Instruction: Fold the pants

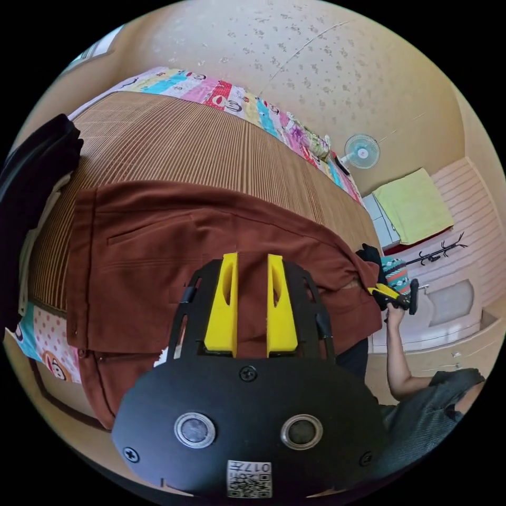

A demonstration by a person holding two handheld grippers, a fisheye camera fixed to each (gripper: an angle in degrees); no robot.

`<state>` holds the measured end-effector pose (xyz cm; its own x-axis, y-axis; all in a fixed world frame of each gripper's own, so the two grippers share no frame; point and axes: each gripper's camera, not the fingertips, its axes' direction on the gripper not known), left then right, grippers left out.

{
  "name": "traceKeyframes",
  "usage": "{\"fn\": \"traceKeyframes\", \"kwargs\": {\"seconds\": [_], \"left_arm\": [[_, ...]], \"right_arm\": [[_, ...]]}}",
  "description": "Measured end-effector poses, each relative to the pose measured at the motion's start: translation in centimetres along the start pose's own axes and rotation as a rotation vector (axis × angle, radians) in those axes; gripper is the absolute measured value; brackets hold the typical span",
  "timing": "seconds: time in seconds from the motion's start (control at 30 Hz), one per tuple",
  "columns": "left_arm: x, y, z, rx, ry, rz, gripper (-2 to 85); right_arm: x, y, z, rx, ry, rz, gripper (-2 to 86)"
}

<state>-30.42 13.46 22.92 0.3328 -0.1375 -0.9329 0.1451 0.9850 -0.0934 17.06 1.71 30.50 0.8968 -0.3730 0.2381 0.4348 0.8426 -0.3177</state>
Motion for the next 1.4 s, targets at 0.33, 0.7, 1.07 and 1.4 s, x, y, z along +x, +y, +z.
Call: {"fn": "traceKeyframes", "kwargs": {"seconds": [0.33, 0.7, 1.07, 1.4], "left_arm": [[-0.7, -5.9, 2.2, -0.037, -0.27, 0.073, 7.1], [-3.6, -10.9, 7.6, -0.072, -0.439, 0.094, 2.6], [-5.5, -20.5, 5.4, -0.285, -0.291, 0.061, 3.6], [-5.2, 4.0, -13.4, 0.154, -0.13, -0.065, 8.0]], "right_arm": [[15.9, -5.2, -20.8, 0.455, -0.113, 0.097, 4.7], [9.9, -10.2, -9.6, 0.157, -0.298, 0.208, 1.3], [24.5, -11.8, -11.8, 0.199, -0.88, 0.408, 0.5], [33.7, 17.7, -17.5, 0.342, -1.388, 0.357, 0.4]]}}
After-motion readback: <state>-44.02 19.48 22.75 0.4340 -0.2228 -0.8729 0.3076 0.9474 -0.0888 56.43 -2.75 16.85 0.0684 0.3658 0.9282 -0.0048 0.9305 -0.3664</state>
